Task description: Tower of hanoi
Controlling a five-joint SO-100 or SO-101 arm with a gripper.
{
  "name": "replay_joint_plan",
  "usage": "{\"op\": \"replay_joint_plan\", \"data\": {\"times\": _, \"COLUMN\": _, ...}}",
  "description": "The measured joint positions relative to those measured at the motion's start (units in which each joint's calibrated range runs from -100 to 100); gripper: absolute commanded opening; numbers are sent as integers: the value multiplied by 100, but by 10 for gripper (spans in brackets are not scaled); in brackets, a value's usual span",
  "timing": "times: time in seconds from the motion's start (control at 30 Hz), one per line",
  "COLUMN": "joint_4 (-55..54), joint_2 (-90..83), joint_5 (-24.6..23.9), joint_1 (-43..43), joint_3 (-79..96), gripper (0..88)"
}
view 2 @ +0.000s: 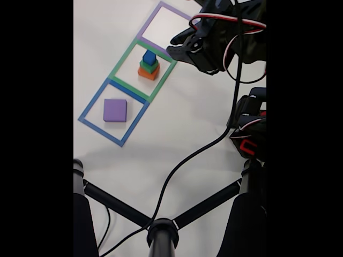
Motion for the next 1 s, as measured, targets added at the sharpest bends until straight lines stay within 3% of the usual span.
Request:
{"op": "replay_joint_plan", "data": {"times": 0.13, "joint_4": 313, "joint_2": -177, "joint_5": -39, "joint_1": 246, "joint_3": -139, "gripper": 11}}
{"op": "replay_joint_plan", "data": {"times": 0.23, "joint_4": 329, "joint_2": -346, "joint_5": 20, "joint_1": 418, "joint_3": 26, "gripper": 83}}
{"op": "replay_joint_plan", "data": {"times": 0.37, "joint_4": -56, "joint_2": -692, "joint_5": 197, "joint_1": 630, "joint_3": 914, "gripper": 199}}
{"op": "replay_joint_plan", "data": {"times": 0.5, "joint_4": -658, "joint_2": -979, "joint_5": 374, "joint_1": 802, "joint_3": 1862, "gripper": 232}}
{"op": "replay_joint_plan", "data": {"times": 0.77, "joint_4": -2681, "joint_2": -1874, "joint_5": 1202, "joint_1": 1056, "joint_3": 4421, "gripper": 262}}
{"op": "replay_joint_plan", "data": {"times": 1.0, "joint_4": -5032, "joint_2": -2355, "joint_5": 1182, "joint_1": 1154, "joint_3": 6728, "gripper": 267}}
